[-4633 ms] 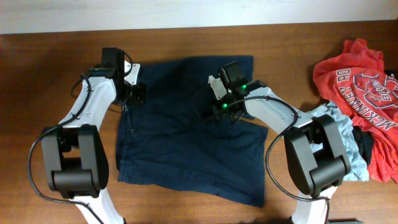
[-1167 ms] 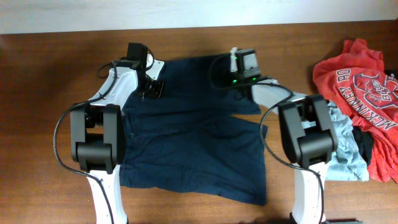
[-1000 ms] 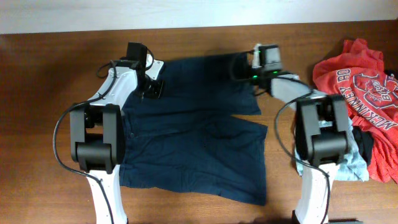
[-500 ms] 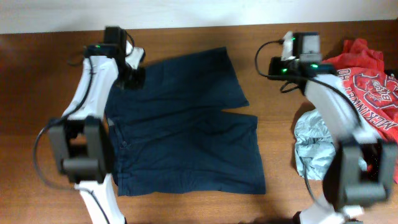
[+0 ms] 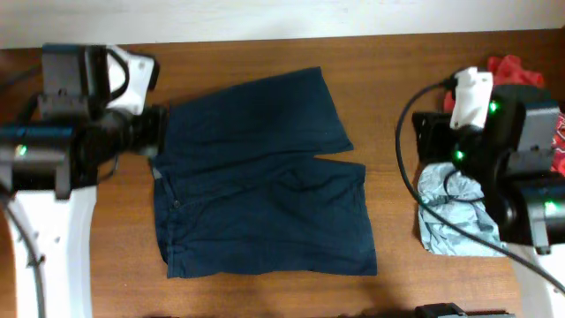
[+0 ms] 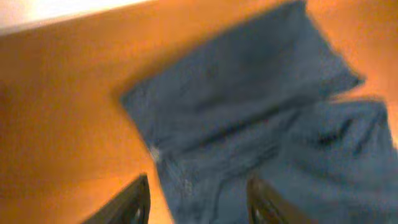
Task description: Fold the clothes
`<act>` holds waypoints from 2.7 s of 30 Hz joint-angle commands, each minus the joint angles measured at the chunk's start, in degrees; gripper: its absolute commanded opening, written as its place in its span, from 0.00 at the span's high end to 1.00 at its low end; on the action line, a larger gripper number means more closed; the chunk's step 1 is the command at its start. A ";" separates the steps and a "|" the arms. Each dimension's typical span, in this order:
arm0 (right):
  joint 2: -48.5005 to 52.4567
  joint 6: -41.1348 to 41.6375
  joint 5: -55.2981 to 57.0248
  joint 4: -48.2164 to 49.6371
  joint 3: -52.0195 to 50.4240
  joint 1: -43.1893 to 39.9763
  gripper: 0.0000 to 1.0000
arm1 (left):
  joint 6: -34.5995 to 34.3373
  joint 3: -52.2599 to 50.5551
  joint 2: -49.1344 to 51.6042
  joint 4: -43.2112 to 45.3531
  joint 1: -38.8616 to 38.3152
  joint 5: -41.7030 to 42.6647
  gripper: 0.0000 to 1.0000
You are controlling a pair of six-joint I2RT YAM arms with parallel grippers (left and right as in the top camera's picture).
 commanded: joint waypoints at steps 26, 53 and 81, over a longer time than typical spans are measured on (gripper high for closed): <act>7.76 1.38 -12.28 -14.82 -27.17 0.35 0.34 | -19.76 -63.95 -1.75 21.90 16.22 11.41 0.45; 8.55 2.91 -14.73 -9.97 -38.14 0.35 0.31 | -17.79 -68.67 -1.77 23.63 16.17 17.77 0.91; 9.27 2.84 -15.32 -8.13 -38.75 0.35 0.28 | -29.42 -68.87 -1.77 12.09 25.29 11.69 0.49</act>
